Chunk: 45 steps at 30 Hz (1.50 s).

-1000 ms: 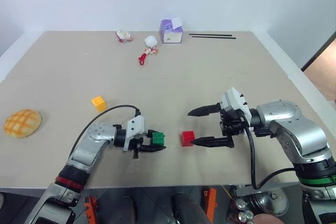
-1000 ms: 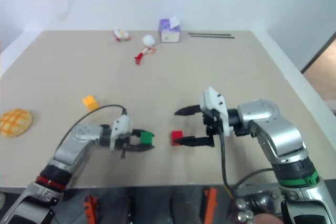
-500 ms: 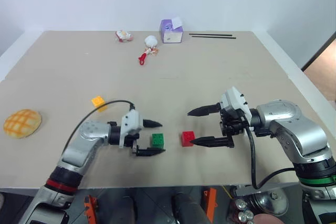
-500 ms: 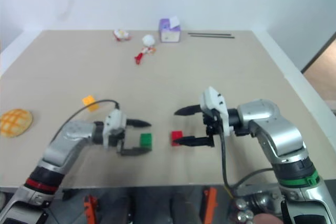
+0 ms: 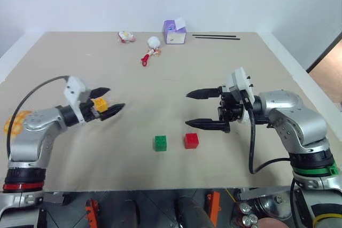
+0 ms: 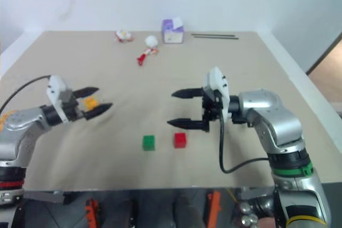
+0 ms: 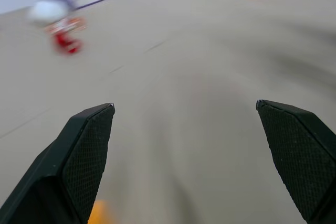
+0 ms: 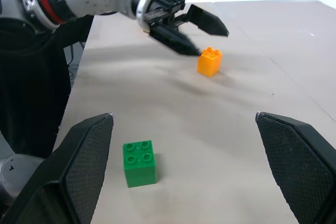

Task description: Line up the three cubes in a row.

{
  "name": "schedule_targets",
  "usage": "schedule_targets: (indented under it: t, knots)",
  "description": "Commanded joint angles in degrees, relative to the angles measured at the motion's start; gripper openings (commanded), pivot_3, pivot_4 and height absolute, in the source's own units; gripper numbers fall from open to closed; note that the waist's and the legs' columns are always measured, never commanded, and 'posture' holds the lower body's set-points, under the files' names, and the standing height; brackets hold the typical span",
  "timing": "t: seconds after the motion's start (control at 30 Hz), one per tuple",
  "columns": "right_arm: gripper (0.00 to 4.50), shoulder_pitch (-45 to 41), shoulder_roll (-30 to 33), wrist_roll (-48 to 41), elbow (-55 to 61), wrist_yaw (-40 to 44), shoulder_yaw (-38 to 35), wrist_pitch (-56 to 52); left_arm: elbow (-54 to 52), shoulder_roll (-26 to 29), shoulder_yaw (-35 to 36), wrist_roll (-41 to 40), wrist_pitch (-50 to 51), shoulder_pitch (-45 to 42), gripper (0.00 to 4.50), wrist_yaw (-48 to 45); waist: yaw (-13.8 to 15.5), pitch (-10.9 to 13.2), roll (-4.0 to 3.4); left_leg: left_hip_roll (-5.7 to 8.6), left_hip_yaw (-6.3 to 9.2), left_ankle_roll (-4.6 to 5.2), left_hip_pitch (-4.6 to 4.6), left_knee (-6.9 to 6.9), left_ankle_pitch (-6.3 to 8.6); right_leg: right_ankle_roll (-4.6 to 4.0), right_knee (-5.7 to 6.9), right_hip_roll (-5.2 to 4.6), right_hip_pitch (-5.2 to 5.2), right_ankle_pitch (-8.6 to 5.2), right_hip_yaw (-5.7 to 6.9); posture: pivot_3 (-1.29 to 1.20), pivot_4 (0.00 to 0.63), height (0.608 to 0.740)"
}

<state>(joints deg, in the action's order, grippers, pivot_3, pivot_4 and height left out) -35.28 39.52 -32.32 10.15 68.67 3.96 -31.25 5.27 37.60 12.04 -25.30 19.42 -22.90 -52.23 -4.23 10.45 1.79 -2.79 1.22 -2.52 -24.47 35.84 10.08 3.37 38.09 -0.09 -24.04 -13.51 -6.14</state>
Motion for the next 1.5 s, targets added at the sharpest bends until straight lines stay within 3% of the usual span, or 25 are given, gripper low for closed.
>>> schedule_targets:
  t: [0.03,0.23,0.43,0.63,1.3,1.33,1.5]
  knots:
    - [4.5,-1.81,-0.33,0.14,0.19,0.16,-0.7,1.37,2.1,0.36,2.32,0.11,-2.32,-1.3,4.47,1.31,0.06,0.0,0.0,0.01,0.0,0.0,-0.05,-0.01,0.0,0.18,0.0,-0.02,-0.03,0.08,0.0,0.0,0.15,0.74]
    - [4.5,-1.42,-0.55,0.39,0.98,-0.23,-0.46,1.3,8.78,0.82,1.63,2.65,-6.92,0.27,4.47,0.11,0.13,0.0,0.0,0.01,0.0,-0.01,-0.11,-0.22,0.01,0.16,0.01,0.0,-0.2,0.03,0.0,0.0,0.15,0.74]
    - [4.5,-1.69,-0.59,0.52,0.87,-0.21,-0.39,1.33,18.54,2.47,1.52,4.21,-10.68,-2.46,4.47,-2.65,0.12,0.0,0.0,-0.01,0.01,-0.01,-0.11,-0.2,0.01,0.14,0.02,0.01,-0.21,0.05,0.02,0.0,0.15,0.74]
    - [4.5,-2.03,-0.86,0.76,0.65,-0.24,-0.08,1.4,26.28,0.51,-1.96,6.39,-14.07,-7.01,4.47,-6.15,0.17,0.0,0.0,0.0,0.0,-0.01,-0.13,-0.15,0.01,0.16,0.02,0.0,-0.19,0.07,0.04,0.0,0.15,0.74]
    - [4.5,-1.38,-0.78,0.48,1.65,-1.26,-0.68,1.01,23.85,-2.35,-3.98,7.24,-13.09,-4.64,4.47,-6.58,0.12,0.0,0.0,0.0,0.01,-0.01,-0.15,-0.13,0.01,0.17,0.07,0.0,-0.22,0.08,0.02,0.0,0.15,0.74]
    - [4.5,-1.47,-0.82,0.52,1.54,-1.18,-0.63,1.1,23.85,-2.35,-3.96,7.23,-13.19,-4.63,3.96,-6.5,0.12,0.0,0.0,0.0,0.01,-0.01,-0.15,-0.13,0.01,0.17,0.07,0.01,-0.22,0.08,0.02,0.0,0.15,0.74]
    - [4.5,-1.85,-0.89,0.61,1.2,-0.95,-0.48,1.19,23.85,-2.5,-3.78,7.12,-13.51,-4.61,2.34,-6.05,0.13,0.0,0.0,-0.01,0.01,-0.01,-0.15,-0.13,0.01,0.17,0.07,0.01,-0.22,0.07,0.02,0.0,0.15,0.74]
